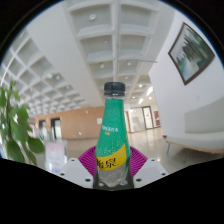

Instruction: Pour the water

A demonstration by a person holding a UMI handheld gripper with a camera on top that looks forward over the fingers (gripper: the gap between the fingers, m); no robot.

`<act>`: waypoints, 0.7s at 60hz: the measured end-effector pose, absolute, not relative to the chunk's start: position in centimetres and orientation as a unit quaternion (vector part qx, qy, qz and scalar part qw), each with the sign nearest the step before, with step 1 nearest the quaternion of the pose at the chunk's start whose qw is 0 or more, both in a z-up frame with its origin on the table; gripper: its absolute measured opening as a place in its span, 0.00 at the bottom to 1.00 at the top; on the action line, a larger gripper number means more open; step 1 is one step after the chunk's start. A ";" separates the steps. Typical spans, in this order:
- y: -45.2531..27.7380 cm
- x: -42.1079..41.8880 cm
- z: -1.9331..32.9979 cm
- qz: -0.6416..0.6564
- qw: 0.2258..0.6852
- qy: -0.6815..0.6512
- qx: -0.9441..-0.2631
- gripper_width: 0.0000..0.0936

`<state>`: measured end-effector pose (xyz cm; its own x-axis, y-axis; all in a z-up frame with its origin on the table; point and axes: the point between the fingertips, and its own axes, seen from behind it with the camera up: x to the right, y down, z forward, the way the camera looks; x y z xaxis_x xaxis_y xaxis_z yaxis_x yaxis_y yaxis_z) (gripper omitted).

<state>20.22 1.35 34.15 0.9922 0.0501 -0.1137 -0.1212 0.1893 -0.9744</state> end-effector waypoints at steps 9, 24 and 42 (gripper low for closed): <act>5.1 22.5 22.2 -0.019 0.700 0.000 -0.714 0.42; 5.0 24.8 9.9 -0.015 0.617 0.003 -0.787 0.42; 4.2 25.3 7.1 -0.044 0.601 -0.003 -0.798 0.56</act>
